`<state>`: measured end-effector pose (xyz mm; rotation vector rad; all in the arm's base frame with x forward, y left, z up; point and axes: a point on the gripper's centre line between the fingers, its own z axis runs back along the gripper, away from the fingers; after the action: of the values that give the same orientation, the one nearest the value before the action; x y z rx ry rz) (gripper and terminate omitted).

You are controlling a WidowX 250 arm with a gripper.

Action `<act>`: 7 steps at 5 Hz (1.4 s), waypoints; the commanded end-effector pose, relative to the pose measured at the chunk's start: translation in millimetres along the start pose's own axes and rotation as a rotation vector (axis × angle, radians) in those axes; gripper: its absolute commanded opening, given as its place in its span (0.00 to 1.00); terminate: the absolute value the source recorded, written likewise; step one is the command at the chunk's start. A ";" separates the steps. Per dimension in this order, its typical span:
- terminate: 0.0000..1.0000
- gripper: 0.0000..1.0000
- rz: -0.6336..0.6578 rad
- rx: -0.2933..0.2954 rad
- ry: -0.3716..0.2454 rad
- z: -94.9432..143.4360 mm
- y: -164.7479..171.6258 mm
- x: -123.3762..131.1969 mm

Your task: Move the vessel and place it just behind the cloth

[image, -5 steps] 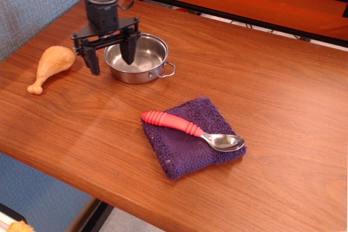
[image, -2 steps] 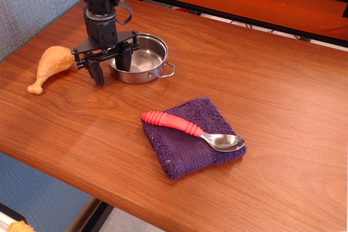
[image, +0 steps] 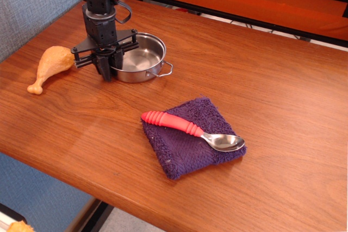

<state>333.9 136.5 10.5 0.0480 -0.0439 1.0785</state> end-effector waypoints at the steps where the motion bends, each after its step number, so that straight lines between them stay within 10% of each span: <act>1: 0.00 0.00 -0.045 -0.135 -0.060 50.5 -20.4 0.4; 4: 0.00 0.00 -0.314 -0.230 -0.161 88.0 -59.7 -71.8; 7: 0.00 0.00 -0.613 -0.250 -0.110 79.1 -85.5 -157.4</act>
<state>342.9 -46.0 59.9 -0.0804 -0.1946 0.4565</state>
